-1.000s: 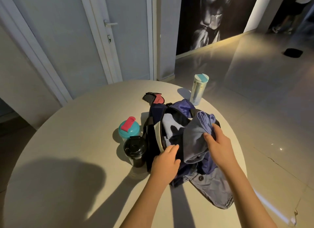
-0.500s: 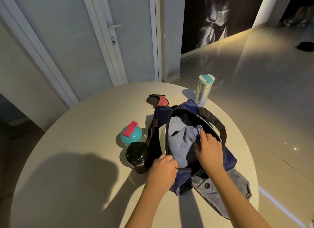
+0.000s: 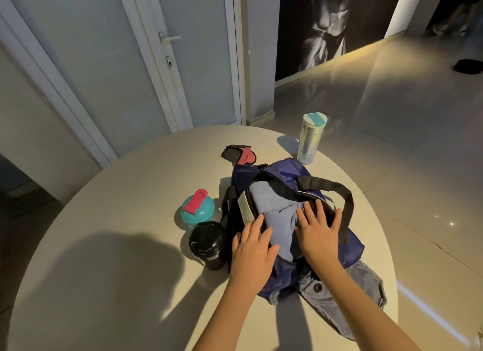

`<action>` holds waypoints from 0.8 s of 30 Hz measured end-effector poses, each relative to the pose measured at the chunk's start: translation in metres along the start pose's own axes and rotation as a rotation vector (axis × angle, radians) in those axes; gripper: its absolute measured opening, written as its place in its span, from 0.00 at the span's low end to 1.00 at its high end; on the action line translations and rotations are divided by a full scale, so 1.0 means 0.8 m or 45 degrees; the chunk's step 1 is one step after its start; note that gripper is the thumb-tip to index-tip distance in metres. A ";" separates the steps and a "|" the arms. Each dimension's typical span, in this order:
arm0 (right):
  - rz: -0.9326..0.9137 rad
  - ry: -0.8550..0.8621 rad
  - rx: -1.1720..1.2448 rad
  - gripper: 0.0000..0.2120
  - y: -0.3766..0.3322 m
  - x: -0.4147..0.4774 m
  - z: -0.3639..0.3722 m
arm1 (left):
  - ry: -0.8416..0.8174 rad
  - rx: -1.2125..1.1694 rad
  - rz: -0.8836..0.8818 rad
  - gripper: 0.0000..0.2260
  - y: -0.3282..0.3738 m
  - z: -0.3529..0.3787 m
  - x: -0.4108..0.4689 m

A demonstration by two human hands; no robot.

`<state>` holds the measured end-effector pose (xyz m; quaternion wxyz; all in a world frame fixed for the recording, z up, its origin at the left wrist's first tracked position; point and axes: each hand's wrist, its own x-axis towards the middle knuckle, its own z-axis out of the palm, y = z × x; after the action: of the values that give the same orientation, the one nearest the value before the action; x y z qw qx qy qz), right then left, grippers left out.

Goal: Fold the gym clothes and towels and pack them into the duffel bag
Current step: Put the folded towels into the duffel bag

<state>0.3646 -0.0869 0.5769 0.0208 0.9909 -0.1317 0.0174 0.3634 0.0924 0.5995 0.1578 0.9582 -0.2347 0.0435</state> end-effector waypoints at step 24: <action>0.322 0.213 1.308 0.11 0.034 0.034 -0.064 | -0.099 -0.697 -0.747 0.21 0.038 -0.019 0.101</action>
<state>0.3824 -0.1180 0.6304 -0.4586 0.8452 -0.2224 0.1608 0.4205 0.0364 0.6352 0.4039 0.9080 0.0403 -0.1040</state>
